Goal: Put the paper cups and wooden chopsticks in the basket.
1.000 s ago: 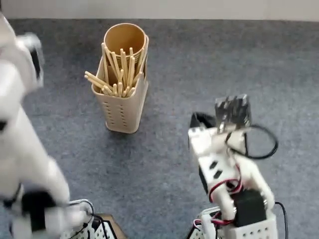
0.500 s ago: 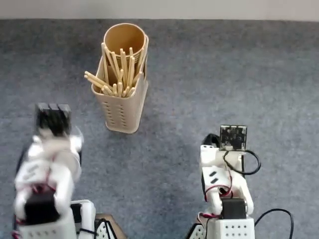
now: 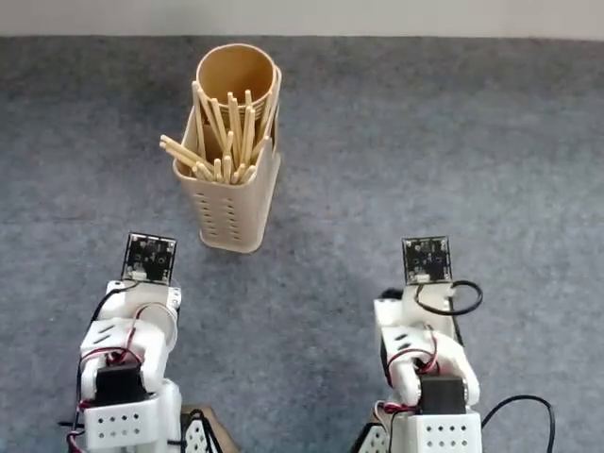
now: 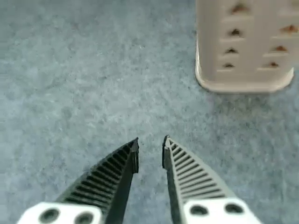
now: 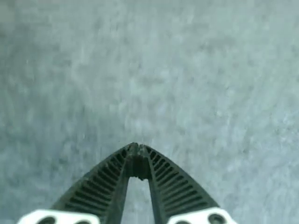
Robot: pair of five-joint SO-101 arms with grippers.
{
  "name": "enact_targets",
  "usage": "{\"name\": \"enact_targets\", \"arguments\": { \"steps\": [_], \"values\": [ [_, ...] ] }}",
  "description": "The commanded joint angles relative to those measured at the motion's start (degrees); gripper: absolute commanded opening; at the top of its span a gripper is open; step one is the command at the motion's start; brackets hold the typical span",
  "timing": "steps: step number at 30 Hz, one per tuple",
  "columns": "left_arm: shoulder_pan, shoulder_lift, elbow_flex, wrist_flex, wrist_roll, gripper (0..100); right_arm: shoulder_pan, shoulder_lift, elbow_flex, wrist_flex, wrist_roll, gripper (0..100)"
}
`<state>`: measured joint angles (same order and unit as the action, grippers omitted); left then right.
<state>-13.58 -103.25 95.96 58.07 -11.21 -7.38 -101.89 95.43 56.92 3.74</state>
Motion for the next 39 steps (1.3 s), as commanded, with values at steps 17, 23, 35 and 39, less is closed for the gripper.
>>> {"name": "enact_targets", "arguments": {
  "steps": [17,23,35,39],
  "values": [
    [0.22,-0.4,1.19,18.99,-0.53,12,0.57,-0.13,9.1,10.51,0.7,0.6],
    [0.22,-0.4,1.19,18.99,-0.53,12,0.57,-0.13,9.1,10.59,0.7,0.6],
    [0.22,-0.4,1.19,18.99,-0.53,12,0.57,-0.13,9.1,10.59,0.7,0.6],
    [0.22,-0.4,1.19,18.99,-0.53,12,0.57,-0.13,9.1,10.59,0.7,0.6]
  ]
}}
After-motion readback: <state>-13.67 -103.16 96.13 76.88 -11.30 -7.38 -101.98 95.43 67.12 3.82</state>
